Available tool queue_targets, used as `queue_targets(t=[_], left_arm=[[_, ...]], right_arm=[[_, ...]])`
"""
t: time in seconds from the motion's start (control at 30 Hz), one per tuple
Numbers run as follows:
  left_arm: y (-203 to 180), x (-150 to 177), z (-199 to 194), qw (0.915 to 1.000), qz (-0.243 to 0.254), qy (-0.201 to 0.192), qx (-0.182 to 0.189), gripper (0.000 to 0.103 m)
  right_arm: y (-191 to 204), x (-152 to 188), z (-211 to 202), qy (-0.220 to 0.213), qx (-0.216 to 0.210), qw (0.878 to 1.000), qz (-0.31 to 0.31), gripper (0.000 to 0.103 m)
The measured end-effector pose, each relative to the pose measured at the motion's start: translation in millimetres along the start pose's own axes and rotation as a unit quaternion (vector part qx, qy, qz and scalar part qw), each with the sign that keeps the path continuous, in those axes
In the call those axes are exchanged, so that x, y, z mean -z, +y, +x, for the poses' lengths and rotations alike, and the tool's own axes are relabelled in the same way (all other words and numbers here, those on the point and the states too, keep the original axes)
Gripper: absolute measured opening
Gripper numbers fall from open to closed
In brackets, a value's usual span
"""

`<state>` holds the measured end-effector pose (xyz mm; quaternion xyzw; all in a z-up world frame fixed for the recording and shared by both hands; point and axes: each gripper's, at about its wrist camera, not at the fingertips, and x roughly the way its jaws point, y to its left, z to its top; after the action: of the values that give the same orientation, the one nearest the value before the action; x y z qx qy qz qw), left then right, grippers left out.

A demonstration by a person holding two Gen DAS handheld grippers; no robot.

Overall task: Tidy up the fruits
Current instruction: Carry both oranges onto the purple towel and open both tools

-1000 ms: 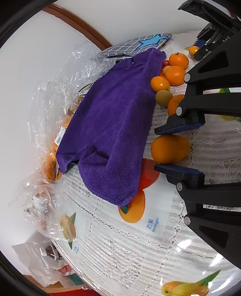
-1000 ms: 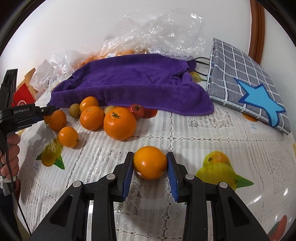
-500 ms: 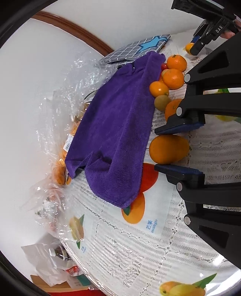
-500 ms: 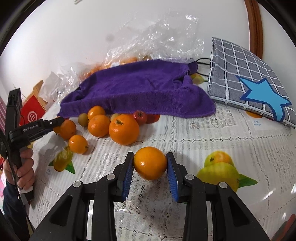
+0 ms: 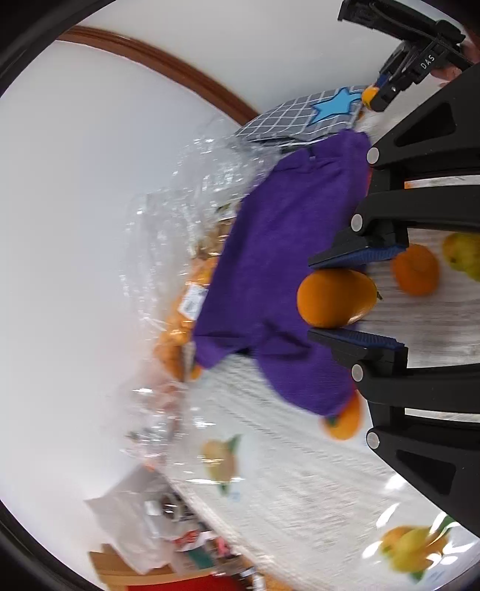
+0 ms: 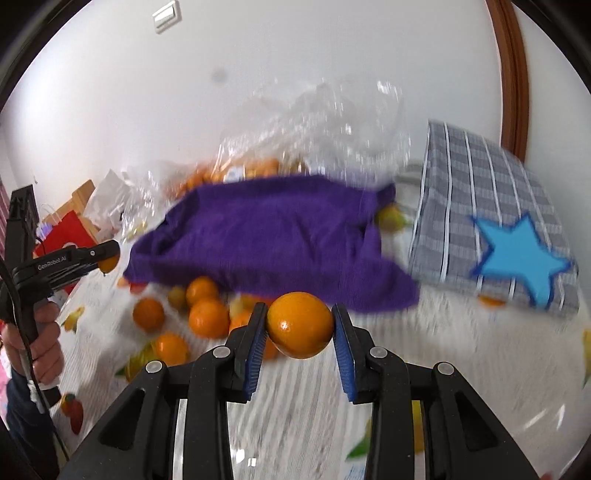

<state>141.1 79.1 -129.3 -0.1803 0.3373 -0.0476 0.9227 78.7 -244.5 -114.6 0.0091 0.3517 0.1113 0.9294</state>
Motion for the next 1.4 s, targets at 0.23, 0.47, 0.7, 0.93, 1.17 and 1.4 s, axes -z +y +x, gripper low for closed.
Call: queue_targets(t=[0.23,0.47,0.7,0.93,1.17,1.4], left_arm=[[-26.4,-60.8,17.5,0.9996,0.017,-0.018,-0.013,0.030],[-56.4,-94.3,57.0,0.9987,0.049,-0.011,-0.014,0.030],[-46.7,-92.0,107.4,0.9983,0.047,0.030,-0.018,0.030],[-32.9,-79.3,133.6,0.9959,0.046,0.072,-0.027,0.030],[-26.5,-69.8,155.6,0.9932,0.043,0.102,-0.038,0.030],[-24.6,-63.6,164.4,0.9910,0.044,0.119,-0.042,0.030]], right_arm=[[1.2,-64.9,9.7,-0.042,0.006,0.999,-0.012,0.035],[-8.5,-109.7,42.0,-0.053,0.003,0.999,-0.003,0.035],[-13.5,-116.6,86.0,-0.035,0.008,0.999,-0.006,0.035],[-28.6,-103.0,124.6,0.010,0.016,1.000,0.014,0.035],[-25.3,-92.8,145.8,0.039,0.019,0.999,0.004,0.035],[-24.7,-87.8,154.6,0.052,0.019,0.998,0.004,0.035]])
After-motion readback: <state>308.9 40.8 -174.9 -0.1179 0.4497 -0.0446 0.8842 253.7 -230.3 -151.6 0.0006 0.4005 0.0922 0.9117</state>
